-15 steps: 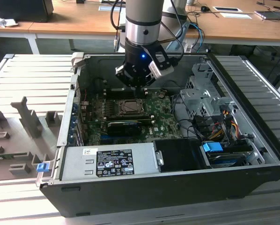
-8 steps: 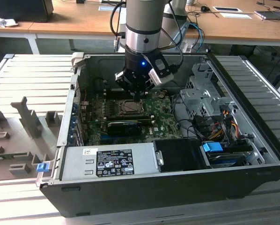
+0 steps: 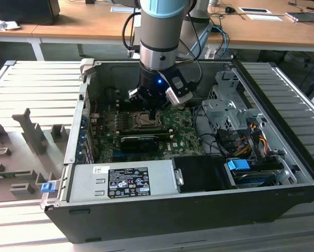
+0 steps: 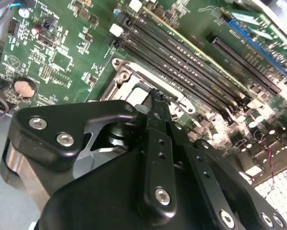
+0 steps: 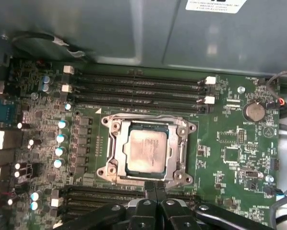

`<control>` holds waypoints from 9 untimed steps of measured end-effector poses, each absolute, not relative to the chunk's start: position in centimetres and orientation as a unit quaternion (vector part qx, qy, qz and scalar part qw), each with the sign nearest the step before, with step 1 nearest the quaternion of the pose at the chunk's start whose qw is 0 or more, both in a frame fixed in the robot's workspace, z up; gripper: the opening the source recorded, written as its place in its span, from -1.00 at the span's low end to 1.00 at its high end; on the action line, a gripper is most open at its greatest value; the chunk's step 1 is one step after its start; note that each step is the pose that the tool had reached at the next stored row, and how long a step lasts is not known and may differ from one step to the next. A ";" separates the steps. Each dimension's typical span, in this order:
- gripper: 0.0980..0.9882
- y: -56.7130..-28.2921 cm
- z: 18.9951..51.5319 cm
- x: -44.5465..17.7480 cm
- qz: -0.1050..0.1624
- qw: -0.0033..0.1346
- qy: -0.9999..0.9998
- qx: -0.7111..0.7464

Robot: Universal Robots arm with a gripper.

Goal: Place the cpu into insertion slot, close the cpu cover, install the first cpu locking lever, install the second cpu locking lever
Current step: 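Install the second cpu locking lever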

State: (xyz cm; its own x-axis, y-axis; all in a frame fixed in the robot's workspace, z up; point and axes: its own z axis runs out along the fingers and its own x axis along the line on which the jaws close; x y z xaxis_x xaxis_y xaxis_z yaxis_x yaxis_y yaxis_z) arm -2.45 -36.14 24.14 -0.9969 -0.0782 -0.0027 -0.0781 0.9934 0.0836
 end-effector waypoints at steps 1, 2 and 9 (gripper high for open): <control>-0.98 -36.3 24.0 -2.4 -0.044 0.000 -0.998 0.039; -0.98 -36.5 23.9 -2.5 -0.044 0.000 -0.998 0.039; -0.98 -37.1 23.6 -3.4 -0.048 0.000 -0.998 0.039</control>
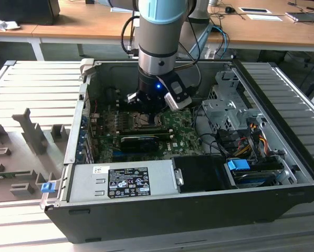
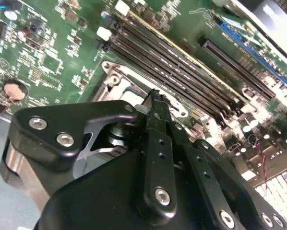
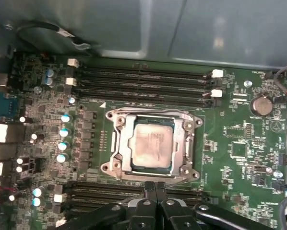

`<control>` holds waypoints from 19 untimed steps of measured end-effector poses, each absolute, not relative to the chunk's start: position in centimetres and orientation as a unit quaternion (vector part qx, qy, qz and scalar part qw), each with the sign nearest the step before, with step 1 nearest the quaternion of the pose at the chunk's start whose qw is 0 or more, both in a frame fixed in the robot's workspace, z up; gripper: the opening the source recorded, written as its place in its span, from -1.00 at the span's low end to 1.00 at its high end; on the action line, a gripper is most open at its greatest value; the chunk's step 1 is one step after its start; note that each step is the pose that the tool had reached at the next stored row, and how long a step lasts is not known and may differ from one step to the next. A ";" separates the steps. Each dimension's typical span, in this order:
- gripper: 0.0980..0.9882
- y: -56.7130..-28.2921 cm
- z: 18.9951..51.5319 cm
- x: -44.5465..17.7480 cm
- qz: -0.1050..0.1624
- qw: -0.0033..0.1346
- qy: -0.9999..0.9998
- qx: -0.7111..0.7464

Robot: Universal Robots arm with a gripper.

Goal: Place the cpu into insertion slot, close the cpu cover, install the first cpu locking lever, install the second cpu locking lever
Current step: 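Install the second cpu locking lever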

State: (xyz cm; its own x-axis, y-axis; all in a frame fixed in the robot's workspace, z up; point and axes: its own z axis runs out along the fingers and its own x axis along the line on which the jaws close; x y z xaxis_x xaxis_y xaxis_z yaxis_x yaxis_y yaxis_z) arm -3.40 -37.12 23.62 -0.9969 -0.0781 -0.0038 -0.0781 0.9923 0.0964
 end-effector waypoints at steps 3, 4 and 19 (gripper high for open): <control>-0.98 -37.2 23.6 -4.0 -0.049 0.000 -0.998 0.039; -0.98 -37.2 23.6 -4.0 -0.049 0.000 -0.998 0.039; -0.98 -38.0 22.1 -6.2 -0.065 -0.002 -0.997 0.045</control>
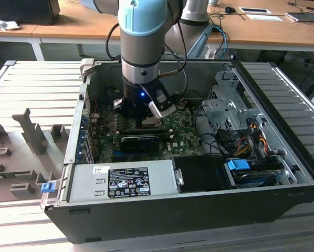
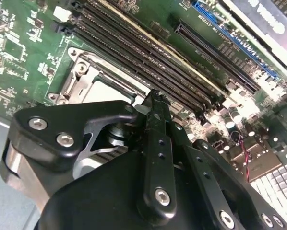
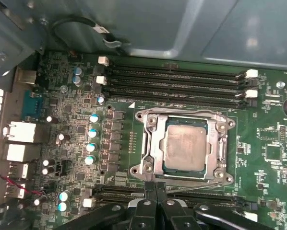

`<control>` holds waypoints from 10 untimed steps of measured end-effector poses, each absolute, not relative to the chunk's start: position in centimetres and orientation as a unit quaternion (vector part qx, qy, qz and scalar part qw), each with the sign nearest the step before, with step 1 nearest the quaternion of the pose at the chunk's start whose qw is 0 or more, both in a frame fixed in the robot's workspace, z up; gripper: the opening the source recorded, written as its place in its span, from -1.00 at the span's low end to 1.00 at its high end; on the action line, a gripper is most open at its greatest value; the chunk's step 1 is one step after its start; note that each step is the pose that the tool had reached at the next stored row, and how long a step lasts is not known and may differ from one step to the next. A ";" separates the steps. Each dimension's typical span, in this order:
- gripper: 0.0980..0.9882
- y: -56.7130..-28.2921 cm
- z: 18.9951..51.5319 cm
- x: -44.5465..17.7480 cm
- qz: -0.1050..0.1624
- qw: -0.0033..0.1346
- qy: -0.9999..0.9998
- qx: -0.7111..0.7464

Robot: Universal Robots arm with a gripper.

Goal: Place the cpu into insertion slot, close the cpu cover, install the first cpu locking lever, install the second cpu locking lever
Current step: 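Install the second cpu locking lever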

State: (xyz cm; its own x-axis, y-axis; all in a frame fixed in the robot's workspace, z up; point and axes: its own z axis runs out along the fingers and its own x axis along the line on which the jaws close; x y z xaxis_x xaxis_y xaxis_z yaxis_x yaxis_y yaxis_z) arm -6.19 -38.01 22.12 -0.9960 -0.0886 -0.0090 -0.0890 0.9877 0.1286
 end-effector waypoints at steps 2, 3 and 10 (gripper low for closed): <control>-0.98 -38.0 21.9 -6.5 0.073 0.002 0.996 -0.046; -0.98 -38.1 21.8 -6.6 0.076 0.003 0.996 -0.046; -0.98 -39.9 21.6 -6.9 0.128 0.008 0.991 -0.046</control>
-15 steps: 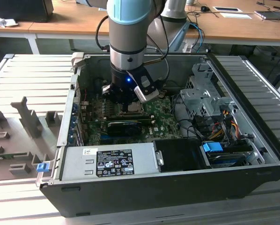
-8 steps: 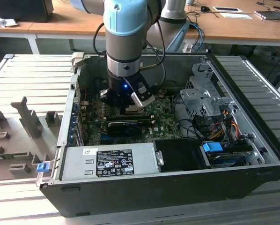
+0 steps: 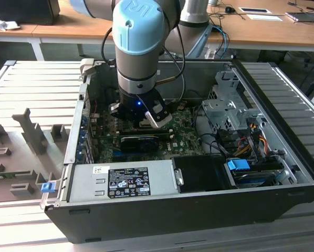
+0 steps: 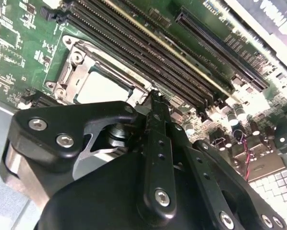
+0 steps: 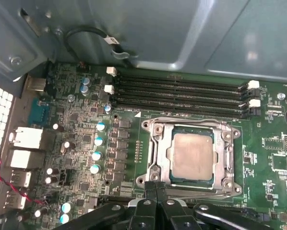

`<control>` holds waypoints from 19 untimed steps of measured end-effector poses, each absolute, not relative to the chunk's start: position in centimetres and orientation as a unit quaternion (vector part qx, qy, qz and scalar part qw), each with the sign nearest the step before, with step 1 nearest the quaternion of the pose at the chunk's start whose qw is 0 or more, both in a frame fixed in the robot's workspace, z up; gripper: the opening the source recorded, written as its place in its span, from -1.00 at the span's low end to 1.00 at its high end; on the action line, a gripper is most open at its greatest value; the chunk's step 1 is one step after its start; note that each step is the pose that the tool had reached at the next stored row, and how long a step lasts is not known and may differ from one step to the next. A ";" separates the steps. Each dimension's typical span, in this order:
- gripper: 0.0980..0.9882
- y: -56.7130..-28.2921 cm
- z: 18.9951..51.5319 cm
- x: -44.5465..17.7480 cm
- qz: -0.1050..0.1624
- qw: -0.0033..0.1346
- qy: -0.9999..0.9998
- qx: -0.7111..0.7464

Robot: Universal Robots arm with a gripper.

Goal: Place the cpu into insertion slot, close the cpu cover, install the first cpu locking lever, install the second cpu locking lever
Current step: 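Install the second cpu locking lever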

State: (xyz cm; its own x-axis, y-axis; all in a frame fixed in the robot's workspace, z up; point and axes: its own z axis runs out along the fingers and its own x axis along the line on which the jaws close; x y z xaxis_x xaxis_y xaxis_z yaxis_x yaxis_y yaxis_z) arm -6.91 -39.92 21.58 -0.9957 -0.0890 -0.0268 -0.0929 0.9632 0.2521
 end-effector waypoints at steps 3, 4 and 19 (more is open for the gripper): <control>-0.98 -40.2 21.5 -7.1 0.130 0.008 0.990 -0.046; -0.98 -40.3 21.4 -7.2 0.130 0.009 0.990 -0.046; -0.98 -40.5 19.9 -8.1 0.155 0.014 0.987 -0.046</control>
